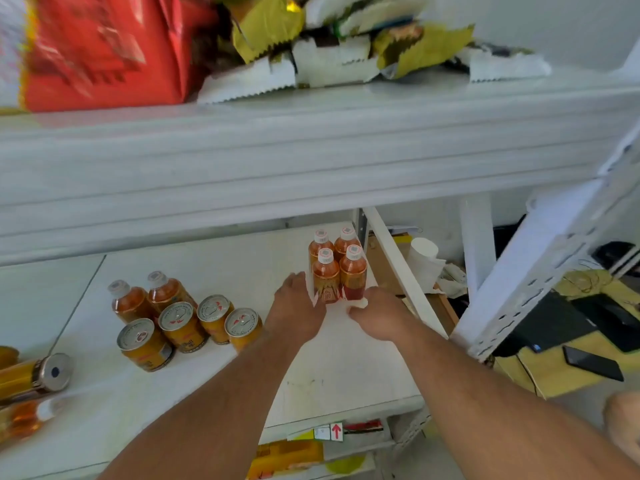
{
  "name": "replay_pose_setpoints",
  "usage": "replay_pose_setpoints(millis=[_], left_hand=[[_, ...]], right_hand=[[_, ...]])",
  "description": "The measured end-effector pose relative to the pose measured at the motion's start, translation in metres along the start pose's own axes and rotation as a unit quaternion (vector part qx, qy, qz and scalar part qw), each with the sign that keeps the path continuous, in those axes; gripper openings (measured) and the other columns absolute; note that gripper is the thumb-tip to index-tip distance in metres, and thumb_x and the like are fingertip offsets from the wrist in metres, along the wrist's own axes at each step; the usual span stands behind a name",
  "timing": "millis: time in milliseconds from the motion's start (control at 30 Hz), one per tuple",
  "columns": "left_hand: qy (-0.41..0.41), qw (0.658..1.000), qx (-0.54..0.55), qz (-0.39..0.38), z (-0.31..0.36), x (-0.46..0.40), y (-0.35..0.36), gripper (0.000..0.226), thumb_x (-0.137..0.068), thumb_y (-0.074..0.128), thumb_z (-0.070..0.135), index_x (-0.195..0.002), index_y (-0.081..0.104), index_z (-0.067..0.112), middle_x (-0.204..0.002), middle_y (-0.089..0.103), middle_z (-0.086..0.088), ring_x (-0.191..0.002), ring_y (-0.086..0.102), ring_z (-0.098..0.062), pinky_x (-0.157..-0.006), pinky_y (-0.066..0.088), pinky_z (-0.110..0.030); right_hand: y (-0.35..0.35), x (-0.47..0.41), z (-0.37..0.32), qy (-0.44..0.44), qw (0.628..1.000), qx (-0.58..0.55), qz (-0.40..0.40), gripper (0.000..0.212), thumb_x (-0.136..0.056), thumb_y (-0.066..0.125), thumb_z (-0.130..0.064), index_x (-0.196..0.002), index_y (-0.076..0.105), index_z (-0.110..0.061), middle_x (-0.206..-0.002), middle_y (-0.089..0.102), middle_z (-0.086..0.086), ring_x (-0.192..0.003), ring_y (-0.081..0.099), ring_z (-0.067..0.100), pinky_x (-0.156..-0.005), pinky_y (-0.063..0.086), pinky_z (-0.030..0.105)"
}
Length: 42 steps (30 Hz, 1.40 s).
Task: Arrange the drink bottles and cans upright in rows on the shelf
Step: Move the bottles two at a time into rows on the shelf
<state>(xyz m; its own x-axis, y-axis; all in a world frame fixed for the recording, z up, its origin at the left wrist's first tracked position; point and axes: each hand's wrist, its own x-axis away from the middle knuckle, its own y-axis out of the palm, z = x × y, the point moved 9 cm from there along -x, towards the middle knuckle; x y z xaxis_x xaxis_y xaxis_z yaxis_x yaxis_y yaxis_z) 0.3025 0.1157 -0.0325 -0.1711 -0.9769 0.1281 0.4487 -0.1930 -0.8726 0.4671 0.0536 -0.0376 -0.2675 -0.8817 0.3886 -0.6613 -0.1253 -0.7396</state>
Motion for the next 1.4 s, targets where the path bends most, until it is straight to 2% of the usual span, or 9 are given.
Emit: replay_pose_setpoints(millis=[100, 267, 367, 500, 567, 667, 1033, 1233, 1400], left_hand=[[0.039, 0.996, -0.082, 0.003, 0.005, 0.028, -0.012, 0.077, -0.095, 0.054, 0.041, -0.156, 0.012, 0.022, -0.164, 0.008, -0.002, -0.149, 0.013, -0.024, -0.115, 0.028, -0.043], [0.05, 0.988, -0.147, 0.009, -0.001, 0.088, -0.038, 0.077, -0.092, 0.05, 0.045, -0.156, 0.012, 0.021, -0.164, 0.004, -0.004, -0.15, 0.005, -0.025, -0.116, 0.024, -0.047], [0.027, 0.989, -0.145, 0.005, -0.012, 0.126, -0.05, 0.078, -0.091, 0.048, 0.046, -0.156, 0.013, 0.02, -0.164, 0.004, -0.006, -0.15, 0.004, -0.027, -0.117, 0.024, -0.046], [0.018, 0.988, -0.15, 0.031, -0.024, 0.172, -0.069, 0.076, -0.089, 0.051, 0.046, -0.154, 0.02, 0.02, -0.163, 0.013, -0.005, -0.149, 0.011, -0.026, -0.114, 0.029, -0.046], [0.016, 0.987, -0.152, 0.04, -0.029, 0.192, -0.077, 0.073, -0.088, 0.052, 0.045, -0.152, 0.025, 0.019, -0.162, 0.017, -0.005, -0.147, 0.016, -0.027, -0.112, 0.031, -0.045], [0.007, 0.987, -0.154, 0.04, -0.045, 0.216, -0.086, 0.077, -0.09, 0.051, 0.047, -0.155, 0.019, 0.021, -0.163, 0.013, -0.004, -0.149, 0.014, -0.026, -0.114, 0.028, -0.045], [-0.002, 0.988, -0.151, 0.043, -0.147, 0.304, -0.13, 0.078, -0.091, 0.047, 0.051, -0.156, 0.015, 0.022, -0.163, 0.014, -0.004, -0.148, 0.015, -0.026, -0.114, 0.027, -0.046], [-0.015, 0.99, -0.13, 0.046, -0.213, 0.35, -0.155, 0.078, -0.091, 0.048, 0.053, -0.156, 0.016, 0.023, -0.163, 0.016, -0.002, -0.147, 0.018, -0.025, -0.115, 0.027, -0.045], [-0.022, 0.992, -0.115, 0.039, -0.252, 0.369, -0.166, 0.079, -0.091, 0.049, 0.052, -0.156, 0.016, 0.021, -0.162, 0.016, -0.005, -0.147, 0.017, -0.025, -0.116, 0.026, -0.045]], right_hand=[[0.001, 0.024, -0.018, -0.062, 0.997, 0.055, -0.008, 0.054, -0.1, 0.053, -0.048, -0.148, 0.044, -0.027, -0.147, 0.055, -0.001, -0.131, 0.055, 0.025, -0.107, 0.046, 0.038], [0.002, 0.077, -0.045, -0.172, 0.972, 0.16, 0.021, 0.062, -0.099, 0.05, -0.054, -0.151, 0.035, -0.025, -0.153, 0.045, 0.002, -0.137, 0.048, 0.028, -0.107, 0.044, 0.041], [0.01, 0.107, -0.05, -0.195, 0.96, 0.199, 0.02, 0.07, -0.1, 0.046, -0.056, -0.156, 0.024, -0.022, -0.166, 0.024, 0.002, -0.152, 0.025, 0.029, -0.116, 0.032, 0.047], [0.026, 0.141, -0.059, -0.218, 0.958, 0.185, 0.003, 0.074, -0.099, 0.047, -0.056, -0.158, 0.023, -0.018, -0.166, 0.024, 0.005, -0.151, 0.024, 0.027, -0.119, 0.03, 0.045], [0.034, 0.158, -0.065, -0.224, 0.957, 0.186, -0.002, 0.077, -0.1, 0.045, -0.056, -0.161, 0.017, -0.017, -0.169, 0.015, 0.006, -0.154, 0.017, 0.027, -0.122, 0.024, 0.044], [0.047, 0.183, -0.075, -0.229, 0.956, 0.186, -0.005, 0.079, -0.102, 0.043, -0.055, -0.162, 0.012, -0.016, -0.17, 0.007, 0.006, -0.156, 0.01, 0.026, -0.124, 0.018, 0.043], [0.123, 0.272, -0.127, -0.217, 0.959, 0.182, 0.009, 0.079, -0.1, 0.045, -0.057, -0.161, 0.015, -0.018, -0.169, 0.013, 0.004, -0.154, 0.018, 0.026, -0.122, 0.025, 0.044], [0.179, 0.317, -0.16, -0.22, 0.958, 0.184, -0.006, 0.082, -0.1, 0.046, -0.056, -0.162, 0.013, -0.015, -0.17, 0.011, 0.006, -0.154, 0.016, 0.026, -0.123, 0.021, 0.042], [0.205, 0.338, -0.19, -0.236, 0.952, 0.197, -0.005, 0.08, -0.1, 0.049, -0.053, -0.16, 0.017, -0.012, -0.167, 0.019, 0.008, -0.151, 0.024, 0.03, -0.121, 0.026, 0.042]])
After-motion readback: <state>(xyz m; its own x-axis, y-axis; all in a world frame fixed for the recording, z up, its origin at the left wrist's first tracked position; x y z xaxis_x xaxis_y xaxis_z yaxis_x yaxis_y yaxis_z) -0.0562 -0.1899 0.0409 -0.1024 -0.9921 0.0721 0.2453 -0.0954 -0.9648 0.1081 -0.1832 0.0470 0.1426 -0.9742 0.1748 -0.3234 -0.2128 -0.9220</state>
